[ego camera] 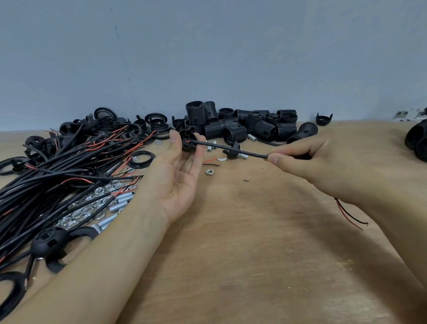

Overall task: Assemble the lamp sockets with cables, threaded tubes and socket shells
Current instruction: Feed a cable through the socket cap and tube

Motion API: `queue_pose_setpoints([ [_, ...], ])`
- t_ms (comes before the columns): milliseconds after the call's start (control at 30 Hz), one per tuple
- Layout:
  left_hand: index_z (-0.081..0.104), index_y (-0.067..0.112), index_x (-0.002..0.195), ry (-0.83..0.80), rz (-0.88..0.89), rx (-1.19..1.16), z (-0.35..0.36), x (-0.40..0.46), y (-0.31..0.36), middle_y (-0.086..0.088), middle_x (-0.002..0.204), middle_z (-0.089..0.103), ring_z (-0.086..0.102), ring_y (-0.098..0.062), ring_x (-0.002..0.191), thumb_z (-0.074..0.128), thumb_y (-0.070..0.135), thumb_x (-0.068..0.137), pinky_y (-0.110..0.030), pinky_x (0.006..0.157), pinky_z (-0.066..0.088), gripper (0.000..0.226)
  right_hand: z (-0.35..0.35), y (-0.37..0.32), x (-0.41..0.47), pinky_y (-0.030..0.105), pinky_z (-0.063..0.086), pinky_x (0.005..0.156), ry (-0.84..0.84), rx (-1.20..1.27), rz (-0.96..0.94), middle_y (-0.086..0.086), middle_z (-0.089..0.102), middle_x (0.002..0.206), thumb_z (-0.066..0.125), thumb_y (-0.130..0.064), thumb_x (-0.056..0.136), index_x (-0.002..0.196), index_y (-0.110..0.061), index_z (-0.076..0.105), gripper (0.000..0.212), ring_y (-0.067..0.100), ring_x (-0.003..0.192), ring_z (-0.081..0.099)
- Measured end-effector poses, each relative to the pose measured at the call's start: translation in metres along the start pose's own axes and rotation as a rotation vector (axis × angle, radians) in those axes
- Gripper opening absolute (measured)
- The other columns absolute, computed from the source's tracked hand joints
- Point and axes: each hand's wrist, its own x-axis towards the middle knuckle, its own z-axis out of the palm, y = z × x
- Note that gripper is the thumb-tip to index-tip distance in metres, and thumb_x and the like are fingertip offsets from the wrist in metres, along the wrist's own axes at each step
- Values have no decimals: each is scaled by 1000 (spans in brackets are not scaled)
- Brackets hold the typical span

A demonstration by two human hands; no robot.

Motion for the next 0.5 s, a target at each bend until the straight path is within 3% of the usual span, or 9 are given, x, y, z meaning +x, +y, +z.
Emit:
queue_pose_setpoints([
  [100, 58, 3, 111, -14, -3, 15, -1, -1, 0, -16, 111, 69, 71, -23, 100, 63, 20, 92, -33, 90, 57, 27, 1, 7, 2, 5, 25, 43, -16, 52, -19, -1, 51, 44, 72, -14, 87, 69, -39, 76, 32, -1, 42, 35],
  [200, 58, 2, 112, -6, 19, 15, -1, 0, 1, -16, 112, 70, 70, -24, 102, 63, 20, 92, -33, 87, 58, 27, 4, 15, 6, 12, 31, 51, -63, 64, 8, 20, 65, 71, 71, -20, 88, 73, -47, 75, 30, 5, 59, 43],
  [300, 58, 3, 117, -42, 54, 95, 0, 0, 3, -15, 123, 67, 68, -21, 111, 65, 21, 87, -30, 90, 57, 36, 6, 20, 7, 15, 34, 51, -48, 71, 28, 20, 66, 74, 71, -21, 87, 69, -47, 75, 32, 9, 60, 45],
  [367, 61, 4, 111, -69, 72, 163, -1, -1, 2, -13, 113, 71, 71, -20, 103, 67, 21, 83, -28, 87, 58, 34, 4, 18, 6, 17, 43, 53, -26, 113, 47, 8, 71, 67, 71, -23, 88, 77, -38, 78, 20, 12, 57, 56],
  [400, 63, 6, 104, -70, 84, 200, -1, 0, 0, -10, 104, 73, 73, -19, 96, 67, 19, 83, -27, 85, 59, 25, 3, 17, 6, 19, 45, 47, -12, 136, 64, 0, 68, 58, 70, -24, 89, 82, -31, 80, 14, 12, 49, 55],
  [433, 64, 9, 97, -65, 101, 236, -1, -1, -1, -7, 95, 74, 73, -17, 89, 67, 17, 83, -26, 82, 59, 16, 1, 16, 6, 16, 35, 38, 7, 153, 83, -7, 55, 47, 68, -26, 90, 84, -26, 80, 13, 10, 37, 44],
  [500, 65, 12, 89, -75, 142, 312, 0, -2, -5, -2, 87, 73, 73, -16, 83, 71, 17, 76, -25, 79, 59, 15, -2, 18, 7, 11, 19, 32, 29, 211, 137, 0, 34, 44, 65, -28, 91, 81, -22, 79, 17, 6, 30, 22],
])
